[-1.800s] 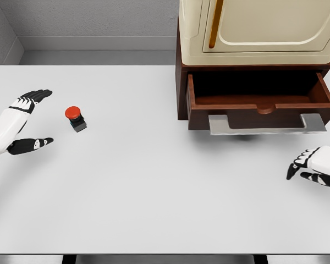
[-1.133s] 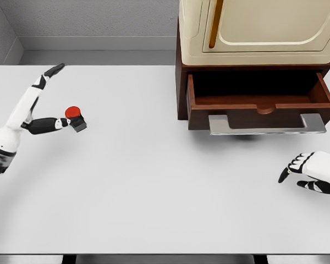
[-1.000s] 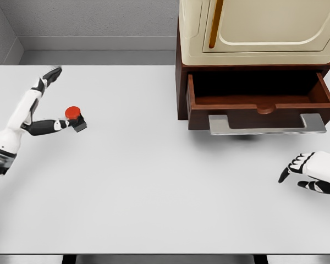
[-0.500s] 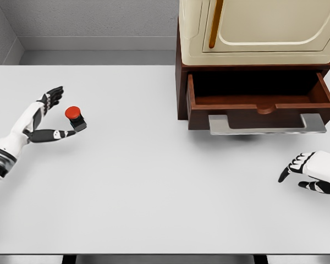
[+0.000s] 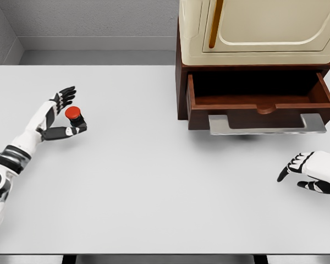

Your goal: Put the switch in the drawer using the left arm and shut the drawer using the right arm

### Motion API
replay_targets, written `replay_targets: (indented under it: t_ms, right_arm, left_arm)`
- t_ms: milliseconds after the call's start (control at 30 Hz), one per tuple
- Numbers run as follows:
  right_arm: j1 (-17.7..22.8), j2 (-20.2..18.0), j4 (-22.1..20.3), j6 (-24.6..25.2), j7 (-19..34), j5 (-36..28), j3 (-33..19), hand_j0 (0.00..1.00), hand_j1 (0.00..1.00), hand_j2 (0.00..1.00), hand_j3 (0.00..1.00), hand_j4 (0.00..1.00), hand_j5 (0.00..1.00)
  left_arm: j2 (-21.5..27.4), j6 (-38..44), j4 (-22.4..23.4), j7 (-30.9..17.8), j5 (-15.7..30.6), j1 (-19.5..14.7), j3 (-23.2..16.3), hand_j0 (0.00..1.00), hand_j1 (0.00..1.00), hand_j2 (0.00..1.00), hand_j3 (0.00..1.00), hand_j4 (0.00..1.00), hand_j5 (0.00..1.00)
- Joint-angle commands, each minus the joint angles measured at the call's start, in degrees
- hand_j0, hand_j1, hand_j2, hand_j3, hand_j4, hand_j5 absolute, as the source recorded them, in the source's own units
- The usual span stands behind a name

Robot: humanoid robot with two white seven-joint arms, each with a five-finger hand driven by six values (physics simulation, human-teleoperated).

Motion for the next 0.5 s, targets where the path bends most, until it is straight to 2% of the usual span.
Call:
replay_targets:
  t_ms: [0, 167, 200, 267, 367, 467]
  right_arm:
    - [0.0, 0.0, 0.0, 0.1, 0.0, -0.4, 0.0, 0.61, 0.61, 0.61, 0.61, 0.61, 0.61]
    - [0.1, 0.0, 0.0, 0.1, 0.0, -0.4, 0.0, 0.61, 0.61, 0.61, 0.61, 0.61, 0.61]
    - [0.0, 0.0, 0.0, 0.1, 0.0, -0.4, 0.0, 0.61, 0.61, 0.61, 0.61, 0.61, 0.61]
    - [0.1, 0.0, 0.0, 0.1, 0.0, -0.4, 0.0, 0.61, 0.61, 0.61, 0.61, 0.61, 0.61]
    - [0.1, 0.0, 0.0, 0.1, 0.0, -0.4, 0.0, 0.61, 0.61, 0.61, 0.61, 0.61, 0.61]
    - [0.1, 0.0, 0.0, 0.1, 0.0, -0.4, 0.0, 0.61, 0.61, 0.61, 0.61, 0.61, 0.61]
  left_arm:
    - [-0.8, -1.6, 1.1, 0.0, 0.2, 0.0, 0.1, 0.96, 0.96, 0.96, 0.96, 0.96, 0.96]
    - [-1.7, -1.7, 3.1, 0.0, 0.0, -0.5, 0.1, 0.94, 0.94, 0.94, 0.94, 0.94, 0.94]
    - [-1.7, -1.7, 3.4, 0.0, 0.0, -0.4, 0.1, 0.92, 0.92, 0.92, 0.92, 0.92, 0.92]
    - [-1.7, -1.7, 3.5, 0.0, -0.1, -0.4, 0.0, 0.78, 0.78, 0.78, 0.78, 0.78, 0.78]
    - [-1.7, -2.9, 5.2, 0.0, -0.2, -0.4, 0.0, 0.78, 0.78, 0.78, 0.78, 0.78, 0.78]
    - [-1.8, -3.0, 5.4, 0.0, -1.0, -0.4, 0.0, 0.70, 0.70, 0.70, 0.70, 0.70, 0.70]
